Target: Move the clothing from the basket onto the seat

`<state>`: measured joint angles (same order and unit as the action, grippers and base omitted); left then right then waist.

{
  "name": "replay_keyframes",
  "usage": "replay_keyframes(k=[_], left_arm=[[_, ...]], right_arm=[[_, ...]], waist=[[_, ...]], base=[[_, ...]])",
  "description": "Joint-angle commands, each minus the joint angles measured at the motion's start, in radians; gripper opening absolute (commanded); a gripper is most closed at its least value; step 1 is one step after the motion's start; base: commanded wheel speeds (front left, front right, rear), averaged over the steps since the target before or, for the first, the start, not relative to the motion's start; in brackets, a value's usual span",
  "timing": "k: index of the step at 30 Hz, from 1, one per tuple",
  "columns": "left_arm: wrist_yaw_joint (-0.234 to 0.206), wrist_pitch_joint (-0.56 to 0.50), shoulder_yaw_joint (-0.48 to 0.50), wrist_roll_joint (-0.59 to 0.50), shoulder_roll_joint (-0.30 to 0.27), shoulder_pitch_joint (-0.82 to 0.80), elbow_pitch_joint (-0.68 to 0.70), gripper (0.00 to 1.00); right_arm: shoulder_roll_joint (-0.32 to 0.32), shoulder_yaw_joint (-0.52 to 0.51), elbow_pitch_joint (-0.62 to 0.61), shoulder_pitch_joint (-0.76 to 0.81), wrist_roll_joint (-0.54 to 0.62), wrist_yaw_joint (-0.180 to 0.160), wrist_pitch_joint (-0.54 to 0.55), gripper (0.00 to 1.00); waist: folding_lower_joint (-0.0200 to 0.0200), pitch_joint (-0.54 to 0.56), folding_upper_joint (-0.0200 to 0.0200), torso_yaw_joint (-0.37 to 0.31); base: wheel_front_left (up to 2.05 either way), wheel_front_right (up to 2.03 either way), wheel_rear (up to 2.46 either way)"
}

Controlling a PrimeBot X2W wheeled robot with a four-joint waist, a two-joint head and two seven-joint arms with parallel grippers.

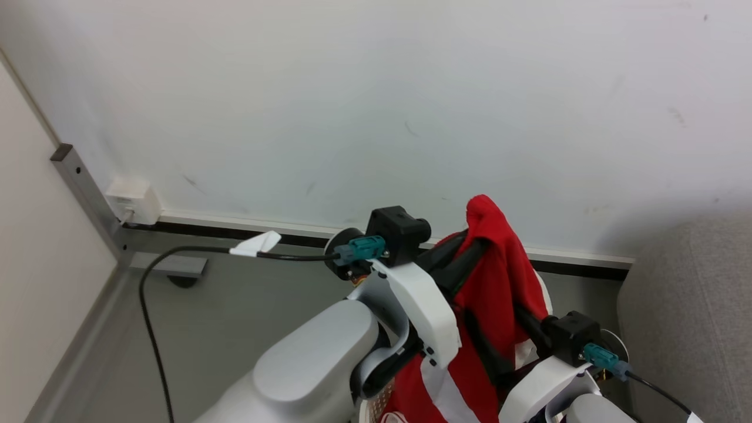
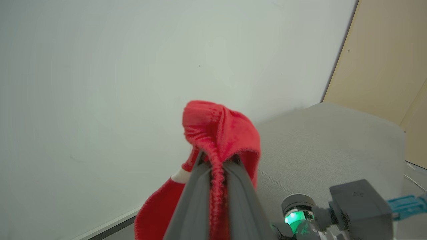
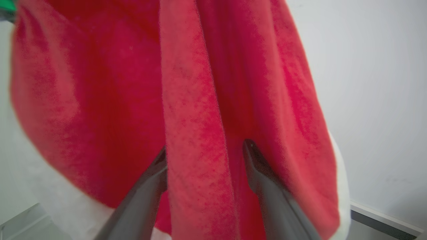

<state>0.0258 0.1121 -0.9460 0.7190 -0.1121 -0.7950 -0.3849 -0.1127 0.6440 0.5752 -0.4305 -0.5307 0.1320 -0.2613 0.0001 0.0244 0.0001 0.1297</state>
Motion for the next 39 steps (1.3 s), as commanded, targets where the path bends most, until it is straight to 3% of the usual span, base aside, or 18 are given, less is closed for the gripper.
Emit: replay_keyframes(k=[1,7,8,10,11,21,31,32,33,34,39], left_arm=[[0.002,-0.004,-0.004,0.013,0.004,0.011,0.008,0.0],[0.009,-0.027,-0.031,0.022,0.015,0.026,0.036,0.0],[0.008,-0.029,-0.031,0.024,0.013,0.029,0.037,0.0],[0.001,-0.03,-0.028,0.025,0.005,0.03,0.038,0.0],[-0.001,-0.03,-0.027,0.026,0.003,0.031,0.038,0.0],[-0.023,-0.01,0.0,0.045,-0.025,0.048,0.007,0.0],[-0.03,0.028,0.005,0.055,-0.053,0.1,-0.033,0.02],[-0.026,0.028,0.002,0.057,-0.054,0.105,-0.03,0.23],[-0.02,0.027,-0.002,0.058,-0.056,0.11,-0.028,0.52],[-0.019,0.027,-0.005,0.058,-0.058,0.115,-0.025,0.99],[-0.021,0.039,-0.012,0.065,-0.066,0.143,-0.002,1.0]], right_arm=[[0.004,-0.009,0.011,-0.016,-0.006,-0.003,-0.003,1.0],[0.009,-0.047,0.085,-0.029,-0.012,-0.003,-0.003,1.0],[0.01,-0.051,0.095,-0.033,-0.013,-0.003,-0.003,0.86],[0.013,-0.061,0.107,-0.042,-0.009,-0.003,-0.003,0.17],[0.016,-0.064,0.11,-0.041,-0.01,-0.003,-0.003,0.0],[-0.006,-0.098,0.056,-0.006,-0.031,-0.003,-0.003,0.0],[-0.025,-0.276,-0.098,0.073,0.035,-0.003,-0.003,0.0],[-0.028,-0.289,-0.115,0.08,0.043,-0.003,-0.003,0.0],[-0.031,-0.298,-0.132,0.086,0.052,-0.003,-0.003,0.0],[-0.035,-0.31,-0.148,0.091,0.062,-0.003,-0.003,0.0],[-0.066,-0.353,-0.21,0.112,0.107,-0.003,-0.003,0.0]], waist=[[-0.0001,0.004,-0.0001,0.017],[-0.0001,0.009,-0.0001,0.053],[-0.0001,0.01,-0.0001,0.056],[-0.0001,0.01,-0.0001,0.059],[-0.0001,0.01,-0.0001,0.059],[-0.0001,0.012,-0.0001,0.034],[-0.0001,0.001,-0.0001,-0.025],[-0.0001,-0.001,-0.0001,-0.032],[-0.0001,-0.002,-0.0001,-0.04],[-0.0001,-0.002,-0.0001,-0.047],[-0.0001,-0.007,-0.0001,-0.095]], base=[[0.0,0.0,0.0],[0.0,0.0,0.0],[0.0,0.0,0.0],[0.0,0.0,0.0],[0.0,0.0,0.0],[0.0,0.0,0.0],[0.0,0.0,0.0],[0.0,0.0,0.0],[0.0,0.0,0.0],[0.0,0.0,0.0],[0.0,0.0,0.0]])
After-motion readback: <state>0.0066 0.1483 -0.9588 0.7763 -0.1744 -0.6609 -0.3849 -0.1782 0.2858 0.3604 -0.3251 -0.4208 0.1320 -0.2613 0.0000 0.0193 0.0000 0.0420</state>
